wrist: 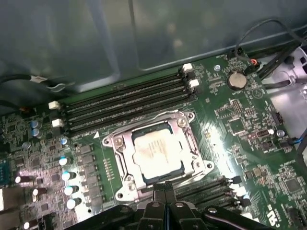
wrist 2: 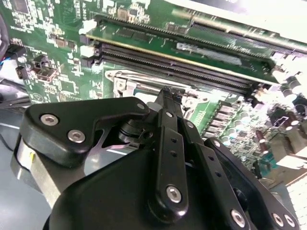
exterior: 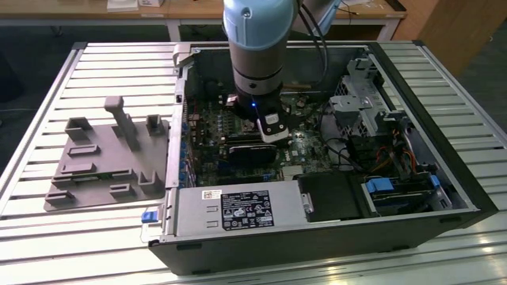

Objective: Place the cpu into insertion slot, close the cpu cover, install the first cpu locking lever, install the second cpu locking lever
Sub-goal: 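Install the second cpu locking lever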

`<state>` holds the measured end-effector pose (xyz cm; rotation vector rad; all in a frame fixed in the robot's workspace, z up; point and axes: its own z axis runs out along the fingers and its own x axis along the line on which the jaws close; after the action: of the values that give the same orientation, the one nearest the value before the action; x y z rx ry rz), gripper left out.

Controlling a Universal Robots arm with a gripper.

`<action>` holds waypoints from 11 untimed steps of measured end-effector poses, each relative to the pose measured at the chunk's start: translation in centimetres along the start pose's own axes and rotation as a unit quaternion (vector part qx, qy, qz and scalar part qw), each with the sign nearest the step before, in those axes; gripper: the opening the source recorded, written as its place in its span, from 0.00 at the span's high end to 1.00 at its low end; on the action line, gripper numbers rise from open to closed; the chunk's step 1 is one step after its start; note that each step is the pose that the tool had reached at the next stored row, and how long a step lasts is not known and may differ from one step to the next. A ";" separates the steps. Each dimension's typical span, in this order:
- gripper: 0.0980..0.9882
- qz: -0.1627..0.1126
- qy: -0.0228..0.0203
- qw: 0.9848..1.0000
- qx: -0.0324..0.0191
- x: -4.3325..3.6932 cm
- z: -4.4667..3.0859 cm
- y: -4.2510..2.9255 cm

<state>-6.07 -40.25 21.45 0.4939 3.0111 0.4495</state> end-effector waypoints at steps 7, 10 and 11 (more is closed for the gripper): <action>0.99 -0.002 -0.005 1.000 0.017 0.13 0.33 1.09; 0.99 -0.003 -0.008 1.000 0.024 0.20 0.47 1.53; 0.99 -0.003 -0.008 1.000 0.025 0.21 0.51 1.66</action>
<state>-5.70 -38.54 21.44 0.4901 3.0141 0.3688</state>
